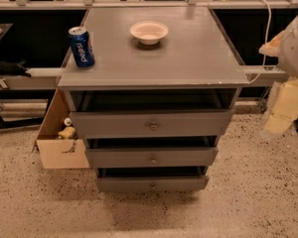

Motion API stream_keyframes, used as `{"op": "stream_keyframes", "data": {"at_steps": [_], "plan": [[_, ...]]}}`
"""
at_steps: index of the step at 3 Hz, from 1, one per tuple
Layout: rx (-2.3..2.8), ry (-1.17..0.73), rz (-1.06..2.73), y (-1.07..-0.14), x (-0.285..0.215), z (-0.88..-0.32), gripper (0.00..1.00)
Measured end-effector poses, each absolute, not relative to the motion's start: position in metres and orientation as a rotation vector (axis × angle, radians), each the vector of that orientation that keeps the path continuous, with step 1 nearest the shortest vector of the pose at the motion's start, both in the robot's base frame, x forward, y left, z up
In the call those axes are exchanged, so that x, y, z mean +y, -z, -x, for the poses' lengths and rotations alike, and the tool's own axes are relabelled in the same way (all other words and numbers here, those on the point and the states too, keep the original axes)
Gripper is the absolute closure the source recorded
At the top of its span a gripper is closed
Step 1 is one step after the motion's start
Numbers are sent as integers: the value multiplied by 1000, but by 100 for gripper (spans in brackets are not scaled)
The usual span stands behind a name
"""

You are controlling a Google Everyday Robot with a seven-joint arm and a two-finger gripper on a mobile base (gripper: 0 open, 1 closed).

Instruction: Open middle drawer

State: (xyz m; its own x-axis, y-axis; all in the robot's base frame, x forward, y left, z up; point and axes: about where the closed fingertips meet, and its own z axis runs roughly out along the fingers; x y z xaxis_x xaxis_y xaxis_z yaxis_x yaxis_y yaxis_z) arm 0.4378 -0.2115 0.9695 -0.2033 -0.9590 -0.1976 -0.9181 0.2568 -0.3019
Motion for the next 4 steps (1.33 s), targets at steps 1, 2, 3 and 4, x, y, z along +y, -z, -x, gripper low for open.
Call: {"op": "stream_keyframes", "data": {"at_steps": [1, 2, 3, 4], "plan": [[2185, 135, 1834, -909, -208, -433, 0], [2169, 44, 1921, -841, -207, -424, 0], [2145, -114, 1922, -769, -201, -421, 0], [2145, -114, 1922, -769, -201, -421, 0]]}}
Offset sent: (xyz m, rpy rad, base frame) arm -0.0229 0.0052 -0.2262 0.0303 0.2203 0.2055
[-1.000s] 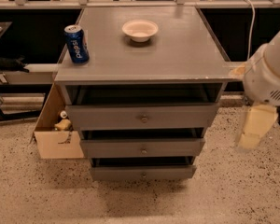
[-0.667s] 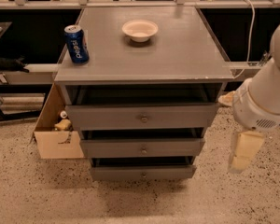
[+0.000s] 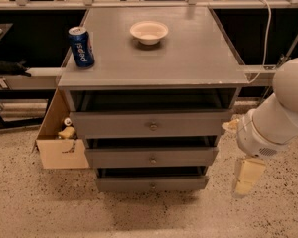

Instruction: Open middle drawer

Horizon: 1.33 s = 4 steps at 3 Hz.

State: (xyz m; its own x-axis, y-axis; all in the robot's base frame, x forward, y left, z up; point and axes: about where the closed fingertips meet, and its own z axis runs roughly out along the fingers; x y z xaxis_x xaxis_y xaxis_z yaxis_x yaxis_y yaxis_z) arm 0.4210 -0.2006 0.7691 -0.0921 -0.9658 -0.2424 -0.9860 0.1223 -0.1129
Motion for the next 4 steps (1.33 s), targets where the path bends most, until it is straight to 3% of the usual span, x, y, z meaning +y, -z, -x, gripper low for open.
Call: {"op": "stream_keyframes", "data": {"at_steps": [2, 4], "plan": [[2083, -89, 1992, -710, -197, -461, 0], [1985, -201, 2113, -580, -191, -508, 0]]}}
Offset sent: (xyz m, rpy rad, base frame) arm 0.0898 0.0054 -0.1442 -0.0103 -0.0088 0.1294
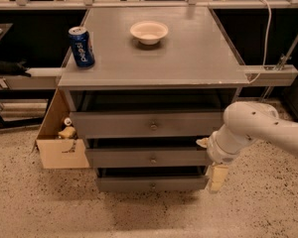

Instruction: Open middle drawer

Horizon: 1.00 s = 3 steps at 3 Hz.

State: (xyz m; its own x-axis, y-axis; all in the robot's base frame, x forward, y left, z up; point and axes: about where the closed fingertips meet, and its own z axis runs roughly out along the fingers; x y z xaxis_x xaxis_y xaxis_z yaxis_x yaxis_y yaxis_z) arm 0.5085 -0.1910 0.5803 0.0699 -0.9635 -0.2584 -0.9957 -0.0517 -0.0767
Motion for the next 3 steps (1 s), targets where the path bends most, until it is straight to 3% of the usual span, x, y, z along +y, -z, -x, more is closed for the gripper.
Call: {"op": "stream_keyframes", "data": {"at_steps": [3], "plan": [[1920, -181, 2188, -513, -193, -523, 0]]}}
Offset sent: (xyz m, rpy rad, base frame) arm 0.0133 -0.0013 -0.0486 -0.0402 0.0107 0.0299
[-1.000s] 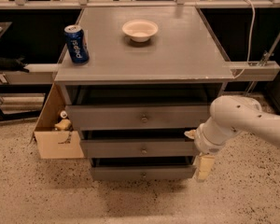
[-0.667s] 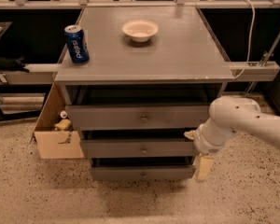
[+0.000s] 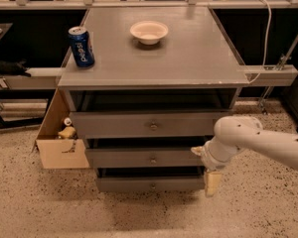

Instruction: Open middle drawer

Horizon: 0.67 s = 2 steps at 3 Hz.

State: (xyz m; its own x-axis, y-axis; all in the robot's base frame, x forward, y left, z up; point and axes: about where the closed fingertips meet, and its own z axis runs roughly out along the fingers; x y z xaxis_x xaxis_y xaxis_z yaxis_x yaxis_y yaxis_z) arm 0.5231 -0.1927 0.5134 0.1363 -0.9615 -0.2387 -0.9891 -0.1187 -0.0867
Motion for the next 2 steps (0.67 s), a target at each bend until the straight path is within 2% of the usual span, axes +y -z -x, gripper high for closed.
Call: {"op": "stream_keyframes", "data": {"at_steps": [2], "plan": [[1731, -152, 2187, -455, -178, -557, 0]]}}
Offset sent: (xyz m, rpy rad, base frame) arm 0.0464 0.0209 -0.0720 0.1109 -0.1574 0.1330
